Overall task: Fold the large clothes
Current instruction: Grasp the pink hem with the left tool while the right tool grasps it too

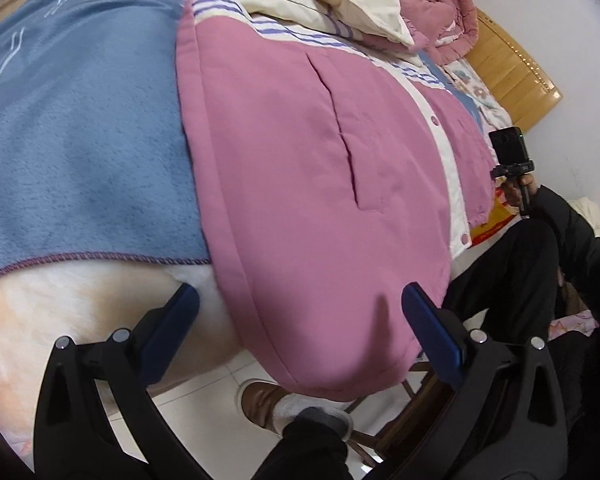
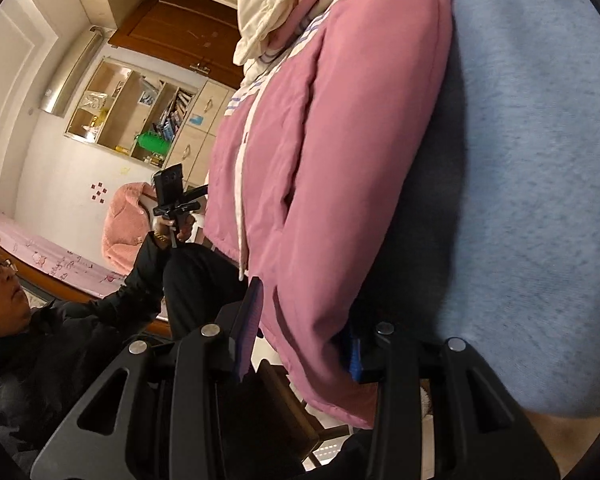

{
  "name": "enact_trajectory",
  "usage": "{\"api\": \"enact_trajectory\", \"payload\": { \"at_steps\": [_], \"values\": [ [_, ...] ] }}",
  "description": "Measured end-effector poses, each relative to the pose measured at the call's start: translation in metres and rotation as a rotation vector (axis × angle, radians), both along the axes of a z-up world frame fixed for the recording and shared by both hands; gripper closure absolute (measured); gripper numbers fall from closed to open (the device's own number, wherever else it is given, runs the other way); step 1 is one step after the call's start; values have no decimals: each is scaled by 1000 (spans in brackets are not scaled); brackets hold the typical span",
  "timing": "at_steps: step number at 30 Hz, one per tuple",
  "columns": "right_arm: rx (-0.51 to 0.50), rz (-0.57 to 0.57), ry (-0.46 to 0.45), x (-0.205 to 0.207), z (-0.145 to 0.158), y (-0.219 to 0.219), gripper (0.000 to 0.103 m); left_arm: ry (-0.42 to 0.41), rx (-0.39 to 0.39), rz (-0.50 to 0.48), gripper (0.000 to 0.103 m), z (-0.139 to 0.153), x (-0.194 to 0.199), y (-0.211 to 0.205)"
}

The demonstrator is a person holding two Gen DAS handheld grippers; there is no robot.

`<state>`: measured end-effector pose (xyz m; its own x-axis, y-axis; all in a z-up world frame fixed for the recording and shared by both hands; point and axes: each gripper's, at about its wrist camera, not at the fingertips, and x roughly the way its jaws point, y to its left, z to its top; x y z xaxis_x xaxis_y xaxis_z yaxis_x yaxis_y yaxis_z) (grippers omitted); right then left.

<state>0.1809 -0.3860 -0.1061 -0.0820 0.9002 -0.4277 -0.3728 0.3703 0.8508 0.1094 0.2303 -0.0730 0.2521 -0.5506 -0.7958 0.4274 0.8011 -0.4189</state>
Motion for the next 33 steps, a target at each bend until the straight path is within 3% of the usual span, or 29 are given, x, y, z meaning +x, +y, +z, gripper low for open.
{"api": "enact_trajectory", "payload": {
  "at_steps": [2, 4, 6, 9, 11, 13, 15, 18, 24, 26, 27, 28, 30, 33],
  "values": [
    [-1, 17, 2, -2, 0, 3, 65, 36, -34, -41, 2, -4, -3, -4],
    [-1, 33, -6, -3, 2, 4, 65, 46, 9, -88, 3, -10, -8, -17],
    [-7, 36, -22, -4, 4, 5, 65, 22, 42, -87, 3, -10, -9, -23],
    [-20, 39, -34, -4, 6, 7, 68, 23, 17, -68, 5, -10, -7, -21],
    [-33, 36, -41, -4, 6, 7, 71, 17, 12, -44, 16, -8, -6, -15],
    [-40, 32, -48, -5, 8, 9, 71, 17, 9, -10, 48, -7, -5, -7],
    [-44, 30, -51, -6, 9, 11, 72, 35, -11, 23, 57, -8, -4, 3],
    [-38, 34, -56, -5, 12, 14, 72, 34, -45, -1, 66, -6, -5, 3],
    [-12, 66, -45, -8, 16, 23, 71, -2, -118, -71, 68, 9, -14, -4],
    [-27, 79, -5, -6, 10, 28, 61, 8, -150, -75, 68, 9, -12, -6],
    [-35, 87, 4, -7, 8, 30, 59, 21, -166, -76, 62, 8, -10, -6],
    [-52, 102, 5, -8, 5, 34, 58, 34, -165, -79, 53, 6, -9, -8],
    [-68, 120, -1, -11, 5, 40, 58, 40, -119, -90, 46, 2, -8, -17],
    [-67, 124, -26, -13, 9, 40, 63, 28, -78, -90, 50, 2, -8, -22]
  ]
}}
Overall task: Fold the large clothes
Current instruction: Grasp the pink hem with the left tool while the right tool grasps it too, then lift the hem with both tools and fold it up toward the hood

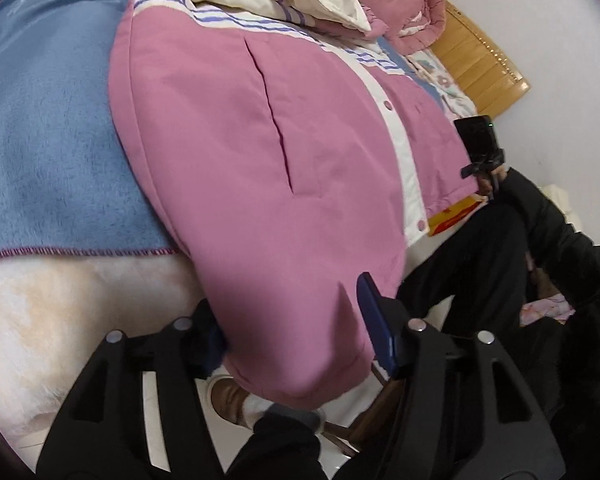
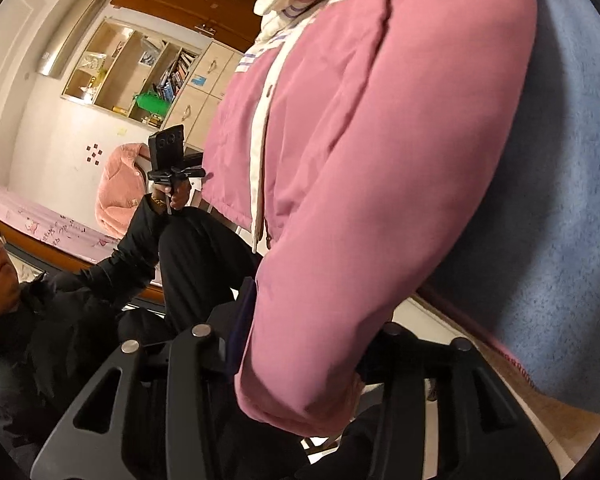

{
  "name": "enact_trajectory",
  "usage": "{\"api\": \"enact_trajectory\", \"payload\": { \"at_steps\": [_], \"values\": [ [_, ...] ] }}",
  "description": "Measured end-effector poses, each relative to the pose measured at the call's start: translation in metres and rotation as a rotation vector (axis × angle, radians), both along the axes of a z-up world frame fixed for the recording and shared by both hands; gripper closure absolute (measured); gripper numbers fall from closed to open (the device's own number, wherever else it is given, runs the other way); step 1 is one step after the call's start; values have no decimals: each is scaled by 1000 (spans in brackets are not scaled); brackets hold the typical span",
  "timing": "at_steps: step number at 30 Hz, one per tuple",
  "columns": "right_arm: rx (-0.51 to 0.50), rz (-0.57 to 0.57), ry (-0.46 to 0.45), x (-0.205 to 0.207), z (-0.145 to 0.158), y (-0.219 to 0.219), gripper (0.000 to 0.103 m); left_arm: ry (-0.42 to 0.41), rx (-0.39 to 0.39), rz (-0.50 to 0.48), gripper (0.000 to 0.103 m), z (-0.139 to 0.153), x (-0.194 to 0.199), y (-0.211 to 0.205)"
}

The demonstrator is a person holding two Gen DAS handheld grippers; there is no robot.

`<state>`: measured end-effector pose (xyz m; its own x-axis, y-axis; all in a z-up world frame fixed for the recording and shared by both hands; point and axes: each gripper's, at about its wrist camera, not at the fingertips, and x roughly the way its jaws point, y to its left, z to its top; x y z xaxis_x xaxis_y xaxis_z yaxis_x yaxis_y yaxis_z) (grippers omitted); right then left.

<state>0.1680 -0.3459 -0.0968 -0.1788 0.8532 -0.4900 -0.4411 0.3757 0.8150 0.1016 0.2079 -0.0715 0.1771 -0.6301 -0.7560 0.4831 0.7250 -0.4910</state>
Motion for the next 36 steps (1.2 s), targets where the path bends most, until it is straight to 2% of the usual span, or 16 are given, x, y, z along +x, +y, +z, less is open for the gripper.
{"api": "enact_trajectory", "payload": {
  "at_steps": [1, 4, 7, 10, 15, 19, 22, 31, 33, 36],
  "values": [
    [-5, -2, -18, -1, 2, -1, 70, -7, 15, 9, 60, 1, 1, -2],
    [-10, 0, -42, -3, 5, -2, 78, -43, 74, 23, 80, 3, 1, -6],
    [-28, -8, -71, -5, 8, -1, 86, -102, 172, 29, 85, 6, -3, -18],
    [-43, -9, -90, -6, 11, 3, 88, -203, 314, 46, 88, 12, -12, -38],
    [-62, -21, -110, -7, 17, 10, 88, -263, 418, 77, 89, 12, -17, -50],
    [-105, -35, -135, -10, 23, 16, 88, -278, 430, 89, 89, 13, -18, -50],
    [-164, -67, -175, -14, 27, 20, 89, -309, 472, 78, 89, 13, -24, -55],
    [-69, -89, -209, -15, 42, 9, 93, -334, 463, 82, 89, 22, -27, -56],
    [-42, -94, -209, -14, 44, 9, 93, -338, 439, 85, 89, 26, -27, -53],
    [38, -118, -219, -13, 54, 2, 94, -342, 349, 96, 90, 40, -28, -44]
  ]
}}
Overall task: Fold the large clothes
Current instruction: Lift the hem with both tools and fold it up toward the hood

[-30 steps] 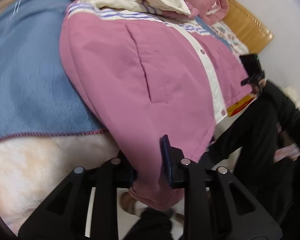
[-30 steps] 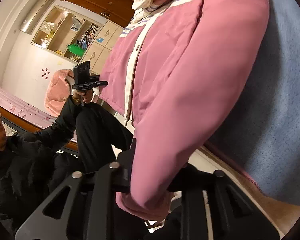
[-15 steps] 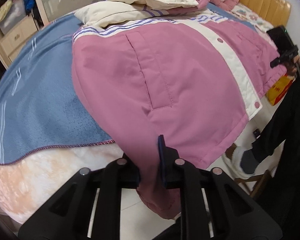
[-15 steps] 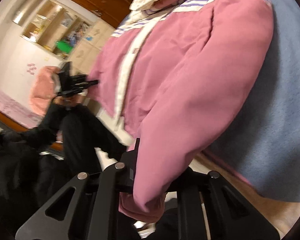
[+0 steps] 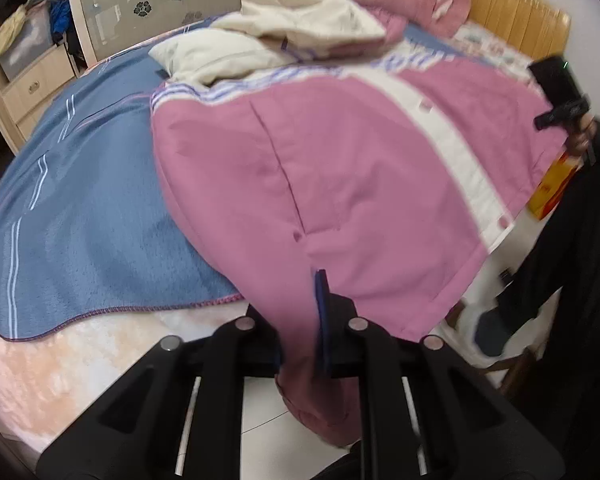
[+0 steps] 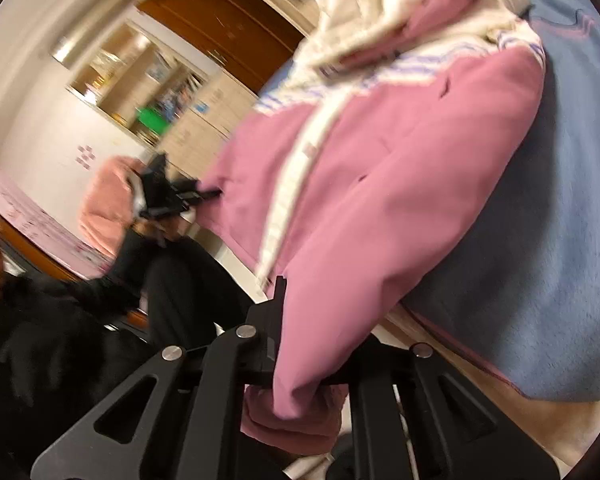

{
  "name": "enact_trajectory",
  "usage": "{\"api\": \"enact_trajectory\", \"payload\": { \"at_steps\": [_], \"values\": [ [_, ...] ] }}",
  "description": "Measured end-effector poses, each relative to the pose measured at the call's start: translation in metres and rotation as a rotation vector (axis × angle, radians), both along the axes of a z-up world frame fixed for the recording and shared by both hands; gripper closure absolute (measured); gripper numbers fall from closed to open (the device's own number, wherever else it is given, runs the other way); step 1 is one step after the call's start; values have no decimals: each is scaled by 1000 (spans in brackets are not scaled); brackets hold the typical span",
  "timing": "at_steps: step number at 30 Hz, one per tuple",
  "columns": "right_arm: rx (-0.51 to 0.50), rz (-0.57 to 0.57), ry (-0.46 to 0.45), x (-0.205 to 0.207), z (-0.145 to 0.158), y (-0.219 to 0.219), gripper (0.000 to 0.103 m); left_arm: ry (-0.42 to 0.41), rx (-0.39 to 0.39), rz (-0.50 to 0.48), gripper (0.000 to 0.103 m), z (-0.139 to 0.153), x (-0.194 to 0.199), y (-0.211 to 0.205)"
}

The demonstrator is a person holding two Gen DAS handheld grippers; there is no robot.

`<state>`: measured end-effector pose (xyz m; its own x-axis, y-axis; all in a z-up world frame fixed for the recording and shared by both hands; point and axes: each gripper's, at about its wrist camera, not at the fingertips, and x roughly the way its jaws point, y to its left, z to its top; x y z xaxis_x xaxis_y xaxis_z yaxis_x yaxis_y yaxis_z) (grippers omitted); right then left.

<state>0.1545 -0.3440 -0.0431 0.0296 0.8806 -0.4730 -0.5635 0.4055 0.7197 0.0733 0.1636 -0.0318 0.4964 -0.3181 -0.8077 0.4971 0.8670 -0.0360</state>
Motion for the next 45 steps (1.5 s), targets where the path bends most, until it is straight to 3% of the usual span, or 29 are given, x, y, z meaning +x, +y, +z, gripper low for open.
{"api": "enact_trajectory", "payload": {
  "at_steps": [7, 21, 28, 32, 35, 38, 41, 45],
  "values": [
    [230, -70, -69, 12, 36, -18, 94, -85, -392, -10, 90, 53, 0, 37],
    [509, -230, -185, 54, 81, -30, 94, -146, -873, 80, 91, 98, 51, 67],
    [664, -329, -185, 106, 98, -35, 94, -168, -990, 186, 91, 130, 118, 69],
    [714, -389, -142, 154, 109, -37, 94, -114, -1013, 275, 91, 150, 178, 78],
    [712, -470, -67, 214, 116, -41, 94, -49, -1025, 342, 91, 153, 231, 88],
    [703, -531, -9, 262, 114, -44, 94, 22, -1029, 409, 91, 145, 289, 96],
    [662, -587, 39, 314, 101, -44, 94, 66, -977, 458, 90, 130, 346, 95],
    [599, -664, 119, 376, 62, -44, 94, 130, -909, 526, 89, 92, 409, 90]
  ]
}}
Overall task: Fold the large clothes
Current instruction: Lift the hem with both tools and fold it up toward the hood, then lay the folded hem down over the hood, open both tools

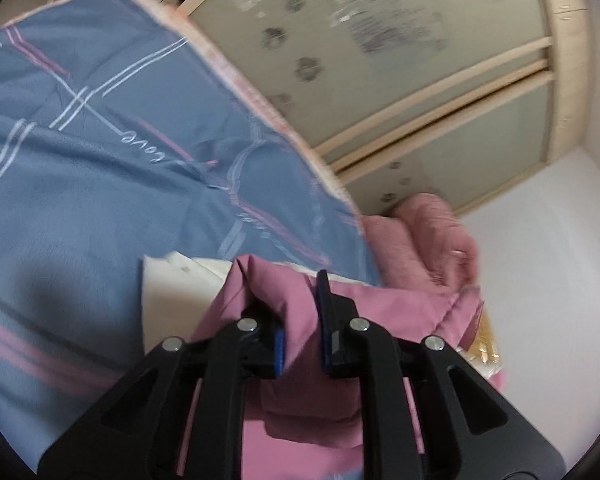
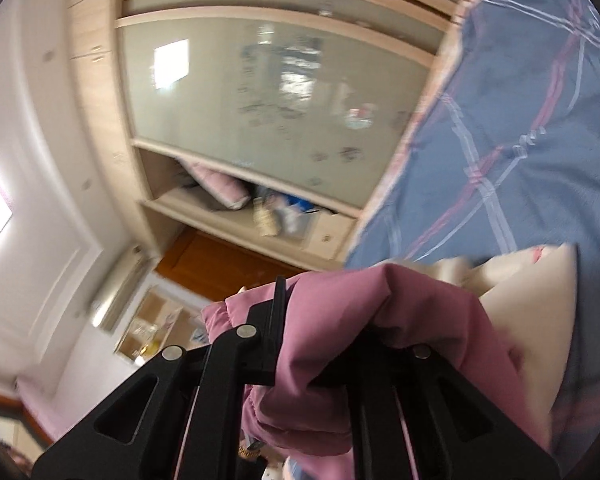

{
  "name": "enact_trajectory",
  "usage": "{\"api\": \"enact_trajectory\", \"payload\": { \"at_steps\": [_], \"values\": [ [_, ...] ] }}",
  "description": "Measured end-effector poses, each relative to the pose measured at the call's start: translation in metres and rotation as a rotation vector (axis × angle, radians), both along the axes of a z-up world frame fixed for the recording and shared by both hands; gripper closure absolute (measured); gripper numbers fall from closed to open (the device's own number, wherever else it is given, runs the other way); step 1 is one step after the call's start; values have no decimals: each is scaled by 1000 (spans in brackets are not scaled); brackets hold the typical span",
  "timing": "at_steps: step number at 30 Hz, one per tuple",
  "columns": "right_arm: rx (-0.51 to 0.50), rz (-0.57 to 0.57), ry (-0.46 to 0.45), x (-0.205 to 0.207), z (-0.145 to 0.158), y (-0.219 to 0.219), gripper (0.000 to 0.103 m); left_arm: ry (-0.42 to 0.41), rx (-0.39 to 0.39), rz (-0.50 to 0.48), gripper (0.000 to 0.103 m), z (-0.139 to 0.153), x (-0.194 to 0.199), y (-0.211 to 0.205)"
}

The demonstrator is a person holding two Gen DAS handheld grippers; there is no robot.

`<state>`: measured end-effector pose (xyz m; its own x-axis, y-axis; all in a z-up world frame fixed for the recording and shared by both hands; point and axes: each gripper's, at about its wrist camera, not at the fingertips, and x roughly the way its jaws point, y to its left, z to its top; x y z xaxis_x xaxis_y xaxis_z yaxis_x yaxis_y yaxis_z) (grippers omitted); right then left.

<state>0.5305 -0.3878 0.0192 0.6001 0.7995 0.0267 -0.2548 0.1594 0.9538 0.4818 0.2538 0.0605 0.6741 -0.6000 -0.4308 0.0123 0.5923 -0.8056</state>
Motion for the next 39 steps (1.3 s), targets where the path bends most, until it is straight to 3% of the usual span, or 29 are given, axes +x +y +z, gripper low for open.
{"api": "enact_trajectory", "payload": {
  "at_steps": [4, 9, 10, 11, 12, 13, 14, 15, 16, 18, 19, 20, 22, 24, 25, 26, 28, 30, 31, 34, 36, 39],
  "values": [
    [-20, -34, 124, 38, -52, 3, 94, 92, -12, 13, 88, -60, 46, -1],
    [7, -14, 215, 56, -94, 4, 91, 139, -9, 16, 86, -107, 57, -7],
    [31, -3, 215, 53, -95, 3, 82, 140, -6, 14, 86, -111, 56, -8],
    [65, 9, 214, 52, -95, 2, 63, 122, -19, 9, 84, -112, 54, -7],
    [90, 14, 210, 50, -92, 0, 49, 101, -36, -4, 71, -109, 52, -6],
    [107, 6, 205, 47, -88, -2, 24, 75, -65, -22, 45, -106, 51, -4],
    [131, -10, 194, 45, -82, -5, 18, 36, -117, -43, 32, -100, 47, -1],
    [172, -22, 173, 42, -73, -9, 11, 6, -167, -50, 9, -94, 44, 4],
    [219, -23, 149, 38, -64, -13, 8, -37, -249, -27, 2, -83, 37, 15],
    [264, -50, 91, 27, -43, -20, 8, -91, -378, 36, 2, -67, 25, 36],
    [234, -97, 49, 17, -25, -23, 8, -114, -419, 76, 2, -57, 19, 48],
    [175, -144, -8, 6, -4, -24, 7, -127, -402, 125, 2, -47, 12, 55],
    [18, -183, -117, -19, 35, -13, 6, -186, -257, 241, 2, -12, -9, 60],
    [-247, -223, -204, -51, 73, 19, 3, -295, -6, 306, 2, 35, -43, 41],
    [-399, -263, -234, -69, 84, 40, 3, -332, 75, 313, 2, 48, -56, 28],
    [-492, -290, -247, -80, 87, 55, 3, -392, 184, 284, 2, 65, -75, 4],
    [-738, -281, -232, -98, 81, 105, 3, -446, 381, 137, 2, 79, -97, -55],
    [-903, -238, -199, -97, 64, 145, 3, -427, 575, -10, 2, 74, -105, -111],
    [-965, -216, -174, -90, 56, 161, 3, -406, 708, -111, 2, 64, -106, -151],
    [-1032, -202, -94, -58, 36, 189, 3, -343, 857, -186, 2, 35, -83, -211],
    [-1030, -205, -42, -21, 30, 197, 3, -274, 856, -189, 2, 22, -47, -229],
    [-1032, -270, -10, 28, 33, 197, 3, -207, 814, -112, 2, 13, 22, -230]
  ]
}}
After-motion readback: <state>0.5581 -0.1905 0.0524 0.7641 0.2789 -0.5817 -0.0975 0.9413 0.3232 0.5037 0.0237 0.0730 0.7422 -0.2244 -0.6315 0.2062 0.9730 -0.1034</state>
